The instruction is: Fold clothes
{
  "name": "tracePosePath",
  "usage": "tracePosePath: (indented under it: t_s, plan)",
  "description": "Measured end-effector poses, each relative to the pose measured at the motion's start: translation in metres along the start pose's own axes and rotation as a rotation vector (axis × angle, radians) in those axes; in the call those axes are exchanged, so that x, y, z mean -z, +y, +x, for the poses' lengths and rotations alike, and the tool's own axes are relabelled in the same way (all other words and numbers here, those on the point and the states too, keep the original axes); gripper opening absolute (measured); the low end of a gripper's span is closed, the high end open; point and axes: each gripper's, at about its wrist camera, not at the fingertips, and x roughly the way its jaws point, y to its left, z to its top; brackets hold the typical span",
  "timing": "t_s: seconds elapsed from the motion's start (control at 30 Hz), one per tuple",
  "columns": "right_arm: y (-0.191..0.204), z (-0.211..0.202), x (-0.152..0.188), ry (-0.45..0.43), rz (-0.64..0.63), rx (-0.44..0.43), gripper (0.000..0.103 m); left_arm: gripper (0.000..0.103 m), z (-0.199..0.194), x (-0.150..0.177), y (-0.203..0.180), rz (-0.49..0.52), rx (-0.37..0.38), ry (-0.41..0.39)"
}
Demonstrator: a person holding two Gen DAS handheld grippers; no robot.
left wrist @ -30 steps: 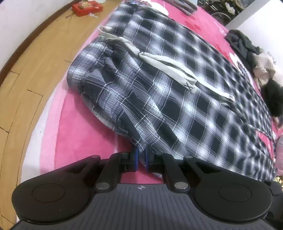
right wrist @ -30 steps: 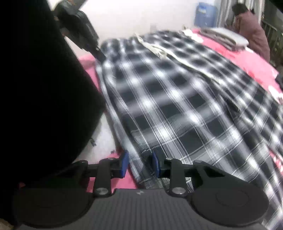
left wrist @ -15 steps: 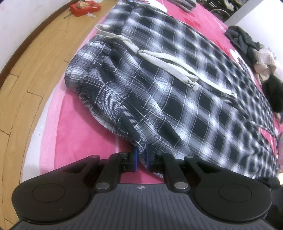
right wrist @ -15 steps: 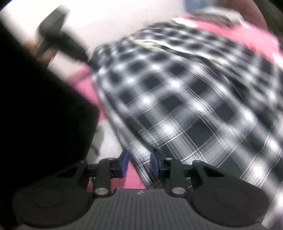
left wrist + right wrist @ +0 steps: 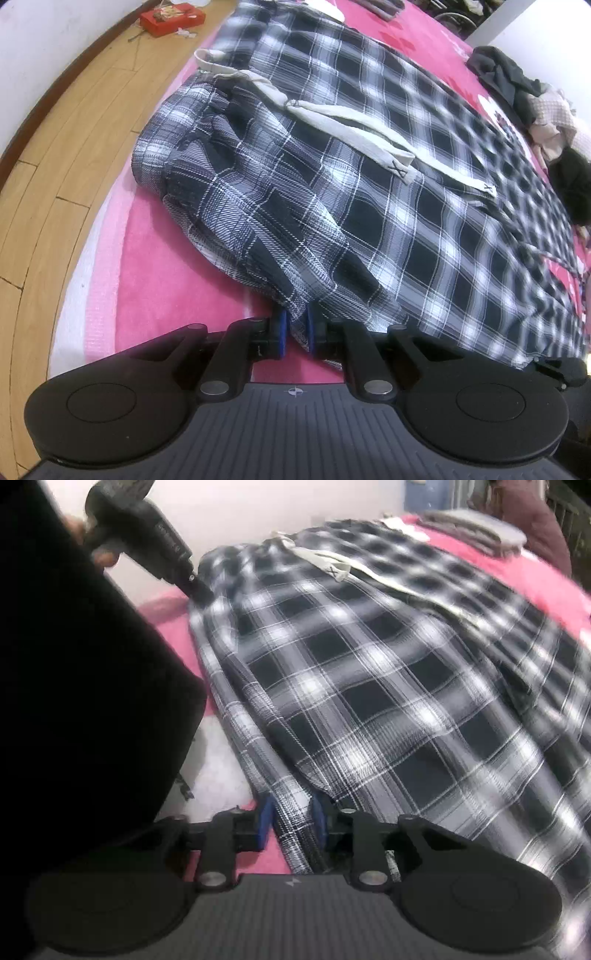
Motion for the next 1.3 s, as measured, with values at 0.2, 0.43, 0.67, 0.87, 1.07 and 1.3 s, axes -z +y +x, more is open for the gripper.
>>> tracePosePath:
  t_s: [0.2,0.43,0.67,0.87,1.07,1.3]
  plan:
    - [-0.004,-0.013,-0.001,-0.019,0.057,-0.062,0.003,0.012,-0.001,0.002,0.001,0.002,-0.005,-0.007]
    - [0.001,-0.034,0.003,-0.059,0.063,-0.149,0.003,0.012,-0.001,0.002,0.006,-0.027,0.010,-0.002]
    - [0.014,-0.030,0.012,-0.009,-0.004,-0.165,0.003,0.012,-0.004,0.004,0.008,-0.035,0.020,-0.003]
    - [0.027,-0.025,0.023,0.034,-0.017,-0.192,0.002,0.007,-0.005,0.008,0.005,-0.017,0.007,-0.024]
    - [0.006,-0.048,0.015,-0.061,0.069,-0.090,0.002,0.005,-0.013,0.009,-0.004,0.057,-0.045,-0.025]
    - [0.006,-0.019,0.039,0.127,0.176,-0.138,0.002,0.009,-0.010,0.009,-0.001,0.044,-0.034,-0.015]
